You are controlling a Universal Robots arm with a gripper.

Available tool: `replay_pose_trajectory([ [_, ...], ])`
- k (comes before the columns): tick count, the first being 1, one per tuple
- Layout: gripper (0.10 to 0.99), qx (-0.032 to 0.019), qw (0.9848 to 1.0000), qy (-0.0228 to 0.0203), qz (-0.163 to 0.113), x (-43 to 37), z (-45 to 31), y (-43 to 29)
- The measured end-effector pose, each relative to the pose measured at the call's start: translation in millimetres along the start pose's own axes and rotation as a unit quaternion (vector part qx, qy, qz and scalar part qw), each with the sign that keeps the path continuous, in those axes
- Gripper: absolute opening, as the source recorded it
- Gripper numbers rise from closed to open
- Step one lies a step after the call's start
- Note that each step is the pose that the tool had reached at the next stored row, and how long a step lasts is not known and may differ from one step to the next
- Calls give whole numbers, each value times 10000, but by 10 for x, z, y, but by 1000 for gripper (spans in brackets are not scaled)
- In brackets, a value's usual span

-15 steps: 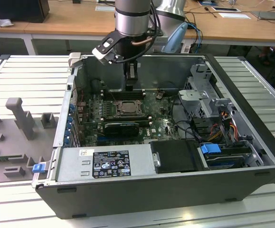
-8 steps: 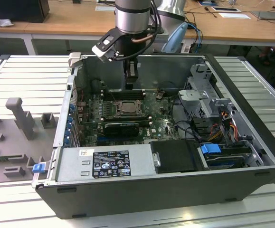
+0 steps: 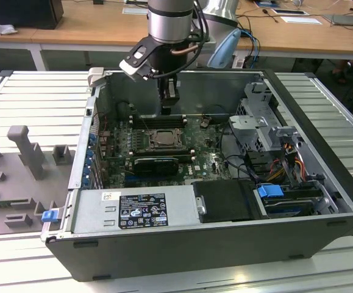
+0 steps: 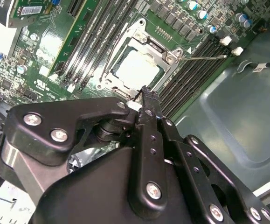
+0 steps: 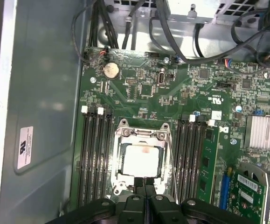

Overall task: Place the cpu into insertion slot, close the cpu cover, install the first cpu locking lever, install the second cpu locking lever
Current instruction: 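Install the first cpu locking lever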

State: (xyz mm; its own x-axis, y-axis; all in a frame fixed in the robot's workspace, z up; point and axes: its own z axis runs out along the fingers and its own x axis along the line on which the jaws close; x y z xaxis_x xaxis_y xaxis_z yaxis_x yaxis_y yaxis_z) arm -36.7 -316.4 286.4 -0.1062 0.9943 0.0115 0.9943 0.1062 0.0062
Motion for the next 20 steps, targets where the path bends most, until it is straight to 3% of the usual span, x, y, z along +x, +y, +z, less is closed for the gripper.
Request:
replay_pose_trajectory([
  [3,106,3,9997,2,-236,0,0,0],
  [20,106,9,9973,4,-734,0,0,1],
])
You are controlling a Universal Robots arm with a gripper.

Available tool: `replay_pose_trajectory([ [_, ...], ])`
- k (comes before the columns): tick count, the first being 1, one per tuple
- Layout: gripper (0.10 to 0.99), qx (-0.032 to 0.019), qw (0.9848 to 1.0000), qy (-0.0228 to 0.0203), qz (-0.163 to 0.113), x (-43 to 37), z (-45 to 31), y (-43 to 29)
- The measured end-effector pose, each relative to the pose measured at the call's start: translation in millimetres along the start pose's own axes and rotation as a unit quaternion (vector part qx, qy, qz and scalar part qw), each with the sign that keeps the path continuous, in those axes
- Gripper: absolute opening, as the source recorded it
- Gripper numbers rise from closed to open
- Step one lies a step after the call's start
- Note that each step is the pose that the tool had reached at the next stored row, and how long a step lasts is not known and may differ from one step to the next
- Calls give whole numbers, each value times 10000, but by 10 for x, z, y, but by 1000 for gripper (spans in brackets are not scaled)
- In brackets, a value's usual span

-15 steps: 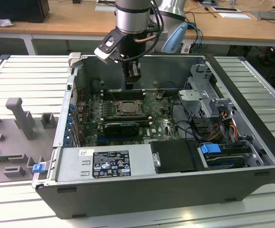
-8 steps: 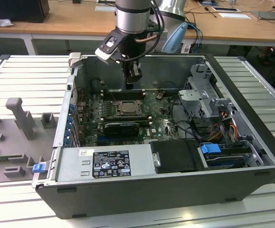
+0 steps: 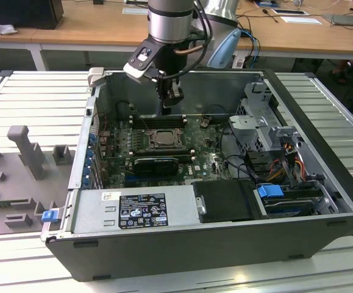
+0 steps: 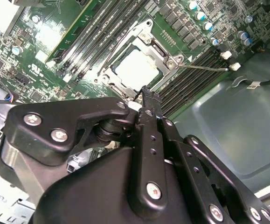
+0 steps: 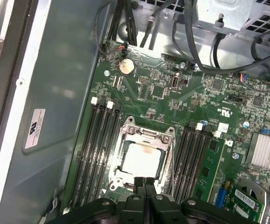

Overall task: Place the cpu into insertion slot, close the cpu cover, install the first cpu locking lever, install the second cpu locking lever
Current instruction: 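Install the first cpu locking lever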

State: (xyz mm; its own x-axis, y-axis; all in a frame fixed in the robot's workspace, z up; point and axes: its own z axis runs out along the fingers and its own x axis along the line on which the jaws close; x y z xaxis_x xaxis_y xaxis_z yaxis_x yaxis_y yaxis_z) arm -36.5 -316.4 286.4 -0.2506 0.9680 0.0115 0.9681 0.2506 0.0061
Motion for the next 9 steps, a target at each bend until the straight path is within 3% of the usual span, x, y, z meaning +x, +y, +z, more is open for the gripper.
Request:
replay_pose_trajectory([
  [9,106,3,9996,2,-269,0,0,0],
])
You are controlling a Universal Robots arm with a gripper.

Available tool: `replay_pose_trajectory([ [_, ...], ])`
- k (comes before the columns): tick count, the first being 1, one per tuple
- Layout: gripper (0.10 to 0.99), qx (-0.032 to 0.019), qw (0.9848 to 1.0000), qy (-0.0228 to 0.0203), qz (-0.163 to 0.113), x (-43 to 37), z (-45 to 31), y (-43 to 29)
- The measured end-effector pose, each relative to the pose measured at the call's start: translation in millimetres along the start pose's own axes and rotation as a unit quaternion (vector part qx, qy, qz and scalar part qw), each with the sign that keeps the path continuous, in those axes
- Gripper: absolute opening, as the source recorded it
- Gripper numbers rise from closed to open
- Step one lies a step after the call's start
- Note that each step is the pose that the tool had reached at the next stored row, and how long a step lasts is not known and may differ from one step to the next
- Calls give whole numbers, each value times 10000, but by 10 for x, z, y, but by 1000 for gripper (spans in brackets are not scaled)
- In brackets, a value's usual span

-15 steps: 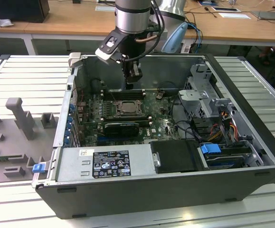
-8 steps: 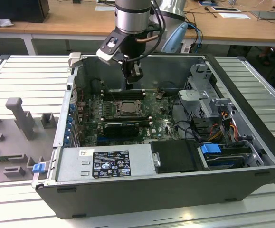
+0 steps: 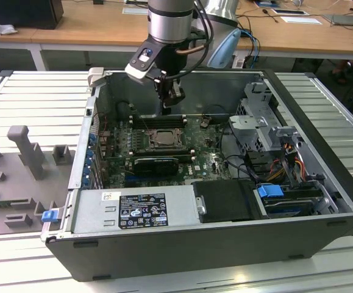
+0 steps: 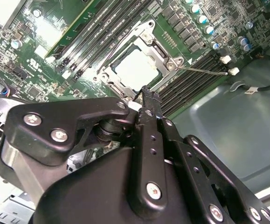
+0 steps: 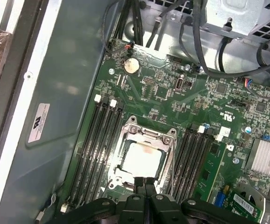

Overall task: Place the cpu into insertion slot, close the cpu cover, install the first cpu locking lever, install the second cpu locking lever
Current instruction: 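Install the first cpu locking lever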

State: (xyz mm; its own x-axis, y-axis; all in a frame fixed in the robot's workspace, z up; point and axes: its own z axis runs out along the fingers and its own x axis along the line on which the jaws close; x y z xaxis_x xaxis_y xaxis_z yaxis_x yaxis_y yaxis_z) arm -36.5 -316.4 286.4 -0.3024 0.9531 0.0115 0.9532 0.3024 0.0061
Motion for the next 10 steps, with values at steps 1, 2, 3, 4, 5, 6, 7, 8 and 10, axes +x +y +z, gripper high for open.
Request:
replay_pose_trajectory([
  [1,106,0,10000,0,-23,0,0,0],
  [2,106,0,10000,0,-53,0,0,0],
  [3,106,1,10000,0,-76,0,0,0],
  [4,106,1,9999,1,-110,0,0,0],
  [5,106,1,9999,1,-130,0,0,0],
  [6,106,2,9999,1,-150,0,0,0],
  [7,106,2,9998,1,-176,0,0,0],
  [8,106,2,9998,1,-195,0,0,0],
  [10,106,3,9997,2,-258,0,0,0],
])
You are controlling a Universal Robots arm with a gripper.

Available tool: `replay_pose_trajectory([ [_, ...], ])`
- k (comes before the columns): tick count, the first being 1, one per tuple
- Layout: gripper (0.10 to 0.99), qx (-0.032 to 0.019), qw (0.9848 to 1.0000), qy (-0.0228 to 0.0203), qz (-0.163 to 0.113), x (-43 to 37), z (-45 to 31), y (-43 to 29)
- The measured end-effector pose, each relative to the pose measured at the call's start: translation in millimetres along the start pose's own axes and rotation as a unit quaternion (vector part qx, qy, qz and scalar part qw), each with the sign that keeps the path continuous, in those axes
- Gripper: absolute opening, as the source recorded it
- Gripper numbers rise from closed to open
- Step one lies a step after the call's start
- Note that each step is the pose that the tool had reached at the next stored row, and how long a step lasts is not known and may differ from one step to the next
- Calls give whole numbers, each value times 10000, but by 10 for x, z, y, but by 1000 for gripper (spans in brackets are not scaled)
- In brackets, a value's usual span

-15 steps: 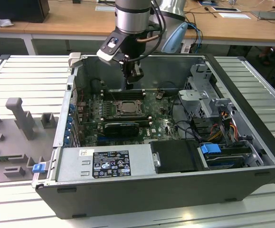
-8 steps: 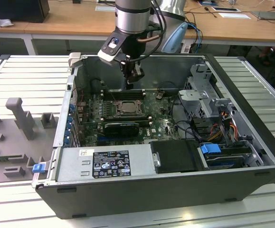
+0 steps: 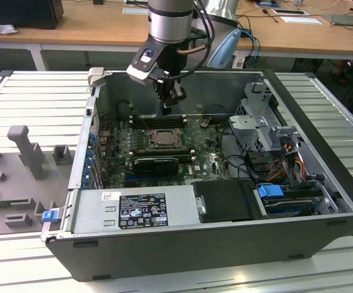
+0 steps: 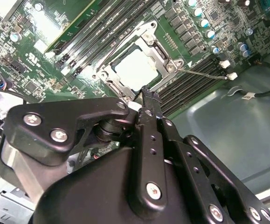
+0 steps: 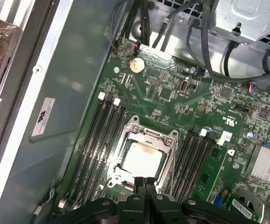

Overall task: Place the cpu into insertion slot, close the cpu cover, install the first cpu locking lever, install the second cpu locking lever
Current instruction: 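Install the first cpu locking lever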

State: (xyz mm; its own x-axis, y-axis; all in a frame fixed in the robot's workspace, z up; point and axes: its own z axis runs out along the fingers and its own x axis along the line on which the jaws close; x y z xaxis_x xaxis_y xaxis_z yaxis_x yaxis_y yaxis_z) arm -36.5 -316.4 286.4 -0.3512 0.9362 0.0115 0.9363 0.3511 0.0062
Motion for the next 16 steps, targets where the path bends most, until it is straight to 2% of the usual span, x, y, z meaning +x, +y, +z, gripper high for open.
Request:
replay_pose_trajectory([
  [10,106,3,9996,2,-300,0,0,0],
  [16,106,6,9987,3,-517,0,0,0],
])
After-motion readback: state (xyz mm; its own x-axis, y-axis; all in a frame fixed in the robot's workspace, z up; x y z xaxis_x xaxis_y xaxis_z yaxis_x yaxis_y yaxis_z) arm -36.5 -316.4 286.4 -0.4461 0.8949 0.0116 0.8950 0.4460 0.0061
